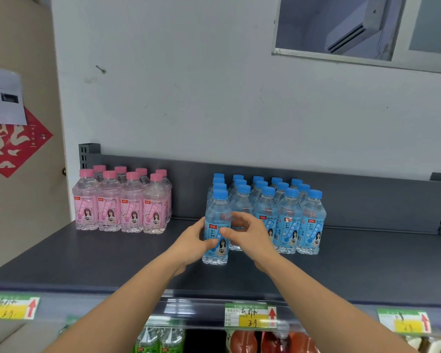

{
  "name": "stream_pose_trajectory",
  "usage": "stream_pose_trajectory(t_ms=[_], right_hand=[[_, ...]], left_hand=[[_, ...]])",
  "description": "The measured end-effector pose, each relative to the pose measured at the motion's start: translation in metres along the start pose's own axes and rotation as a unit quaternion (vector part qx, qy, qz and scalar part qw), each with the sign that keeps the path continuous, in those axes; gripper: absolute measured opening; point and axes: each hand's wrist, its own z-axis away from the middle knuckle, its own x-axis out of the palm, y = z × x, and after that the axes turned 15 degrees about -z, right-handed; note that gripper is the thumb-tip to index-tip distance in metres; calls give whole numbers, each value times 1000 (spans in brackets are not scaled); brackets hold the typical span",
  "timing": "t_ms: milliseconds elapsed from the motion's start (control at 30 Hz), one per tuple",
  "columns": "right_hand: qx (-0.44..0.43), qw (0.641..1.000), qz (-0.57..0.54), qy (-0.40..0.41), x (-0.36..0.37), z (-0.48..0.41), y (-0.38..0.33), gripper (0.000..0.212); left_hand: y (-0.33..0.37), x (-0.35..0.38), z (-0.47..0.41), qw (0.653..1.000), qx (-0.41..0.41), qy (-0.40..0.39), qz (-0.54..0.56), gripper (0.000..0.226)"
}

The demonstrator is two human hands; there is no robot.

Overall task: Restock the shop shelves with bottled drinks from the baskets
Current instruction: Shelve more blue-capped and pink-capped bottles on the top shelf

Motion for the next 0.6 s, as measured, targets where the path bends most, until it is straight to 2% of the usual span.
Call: stream_pose_trajectory(t_ms=[133, 300, 400, 500, 600], right_hand=[[21, 1000, 2, -6, 0, 0, 0, 40], [25, 997, 75, 1, -7, 14, -6, 44], [-6, 989, 145, -8, -25, 37, -5, 40], [-56, 978, 198, -27, -47, 70, -9, 32], [-85, 965, 246, -33, -68, 108, -11, 25]], left_hand=[[-3, 0, 0, 999, -7, 4, -43, 55], [-1, 3, 8, 992, -25, 40, -115, 48], [9, 9, 23, 978, -39, 95, -183, 44], [27, 22, 45, 973, -30, 124, -194, 37], [43, 45, 72, 963, -19, 151, -224, 46]])
